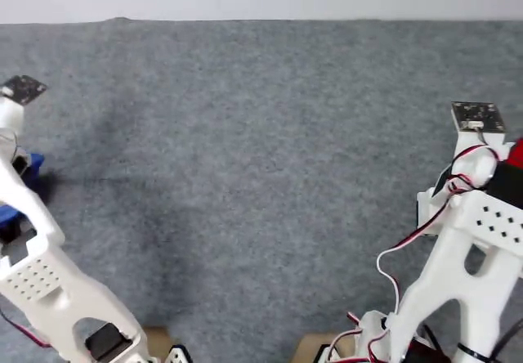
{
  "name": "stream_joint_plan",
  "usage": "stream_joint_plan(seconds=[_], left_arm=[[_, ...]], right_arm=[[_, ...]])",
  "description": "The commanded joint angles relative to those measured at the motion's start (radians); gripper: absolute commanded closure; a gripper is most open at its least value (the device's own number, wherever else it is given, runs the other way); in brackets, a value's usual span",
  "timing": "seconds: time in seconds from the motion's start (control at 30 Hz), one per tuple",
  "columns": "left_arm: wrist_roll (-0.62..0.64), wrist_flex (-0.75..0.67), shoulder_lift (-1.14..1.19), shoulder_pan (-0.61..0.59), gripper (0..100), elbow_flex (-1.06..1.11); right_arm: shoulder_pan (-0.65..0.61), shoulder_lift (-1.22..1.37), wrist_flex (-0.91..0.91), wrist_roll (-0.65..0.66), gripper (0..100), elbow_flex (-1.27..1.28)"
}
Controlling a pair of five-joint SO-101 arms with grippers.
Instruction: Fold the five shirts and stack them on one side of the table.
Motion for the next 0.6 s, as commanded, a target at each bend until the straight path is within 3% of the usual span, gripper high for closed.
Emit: stream_joint_plan(seconds=[0.0, 0.27, 0.57], left_arm=[[0.034, 0.032, -0.138, 0.055, 100, -0.051], [0.302, 0.031, -0.526, 0.327, 100, 0.047], [0.608, 0.029, -0.83, 0.852, 100, 0.068]], right_arm=[[-0.008, -0.042, 0.042, 0.006, 98.8, -0.006], [-0.008, -0.042, 0.042, 0.006, 98.8, -0.006], [-0.008, -0.042, 0.042, 0.006, 98.8, -0.006]])
